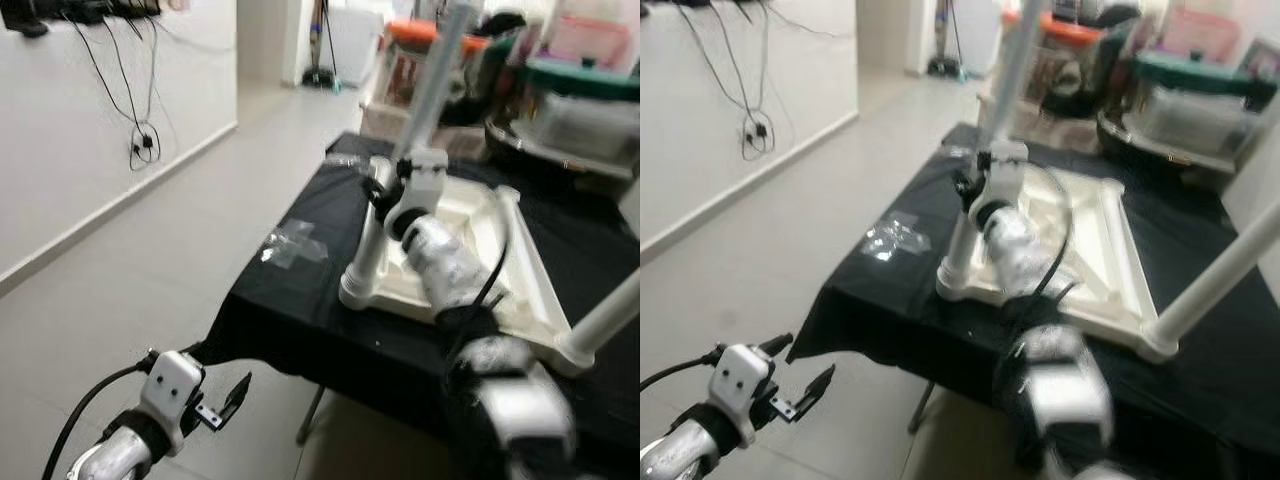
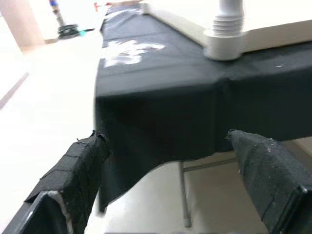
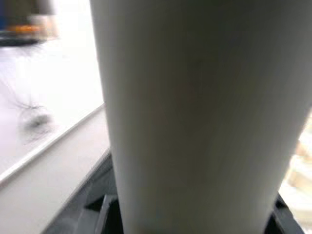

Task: Building children table

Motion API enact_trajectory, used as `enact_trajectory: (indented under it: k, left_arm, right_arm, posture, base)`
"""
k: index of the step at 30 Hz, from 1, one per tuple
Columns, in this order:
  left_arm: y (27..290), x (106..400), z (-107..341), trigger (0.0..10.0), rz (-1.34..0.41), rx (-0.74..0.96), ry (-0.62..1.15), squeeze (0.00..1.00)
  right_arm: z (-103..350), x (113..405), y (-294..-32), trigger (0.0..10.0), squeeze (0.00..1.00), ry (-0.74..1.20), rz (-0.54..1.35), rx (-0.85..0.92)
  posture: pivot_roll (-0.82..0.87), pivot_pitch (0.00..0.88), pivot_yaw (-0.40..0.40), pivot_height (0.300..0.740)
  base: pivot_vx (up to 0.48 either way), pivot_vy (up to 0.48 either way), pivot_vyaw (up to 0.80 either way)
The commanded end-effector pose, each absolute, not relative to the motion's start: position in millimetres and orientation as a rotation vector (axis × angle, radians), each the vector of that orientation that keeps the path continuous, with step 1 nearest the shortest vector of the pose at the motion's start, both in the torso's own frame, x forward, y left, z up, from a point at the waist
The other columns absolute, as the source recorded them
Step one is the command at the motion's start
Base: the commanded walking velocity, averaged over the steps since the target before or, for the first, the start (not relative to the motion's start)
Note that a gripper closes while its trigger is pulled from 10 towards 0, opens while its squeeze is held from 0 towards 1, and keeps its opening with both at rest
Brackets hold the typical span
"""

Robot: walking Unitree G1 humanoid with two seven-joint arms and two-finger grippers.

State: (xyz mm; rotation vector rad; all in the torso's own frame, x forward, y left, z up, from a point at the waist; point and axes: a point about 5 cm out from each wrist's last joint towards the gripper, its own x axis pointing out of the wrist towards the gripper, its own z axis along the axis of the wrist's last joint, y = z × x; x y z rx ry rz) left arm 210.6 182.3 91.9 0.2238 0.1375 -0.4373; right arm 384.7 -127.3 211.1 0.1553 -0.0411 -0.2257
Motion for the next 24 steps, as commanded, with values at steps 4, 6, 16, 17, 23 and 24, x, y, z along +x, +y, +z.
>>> enact_trajectory:
  k: [4,6,16,17,23,24]
  left_arm:
    - [179.3,210.1,91.5,10.0,-0.456,0.234,0.14,0.0]
    - [179.9,210.6,91.4,10.0,-0.457,0.235,0.14,0.0]
    - [178.4,210.2,89.6,10.0,-0.45,0.232,0.138,0.0]
    - [178.4,210.2,89.6,10.0,-0.45,0.232,0.138,0.0]
    - [180.7,212.0,90.7,10.0,-0.447,0.236,0.136,0.0]
    - [180.7,212.8,91.0,10.0,-0.449,0.238,0.134,0.0]
  right_arm:
    - [191.6,368.0,-100.0,10.0,0.0,0.066,-0.116,0.155]
    - [197.3,367.5,-95.7,10.0,0.0,0.04,-0.064,0.159]
    - [247.5,393.7,-108.4,10.0,0.0,-0.099,0.343,0.204]
    - [247.5,393.7,-108.4,10.0,0.0,-0.099,0.343,0.204]
    - [259.1,385.7,-115.2,10.0,0.0,-0.129,0.654,0.243]
    - [254.6,384.4,-114.9,6.0,0.0,-0.116,0.719,0.233]
  posture:
    - [0.05,0.0,-0.131,0.74]
    - [0.05,0.0,-0.131,0.74]
    - [0.05,0.0,-0.145,0.74]
    - [0.05,0.0,-0.145,0.74]
    - [0.05,0.0,-0.145,0.74]
    - [0.05,0.0,-0.145,0.74]
  base:
    - [0.0,0.0,0.0]
    - [0.0,0.0,0.0]
    - [0.0,0.0,0.0]
    - [0.0,0.0,0.0]
    - [0.0,0.0,0.0]
    - [0.0,0.0,0.0]
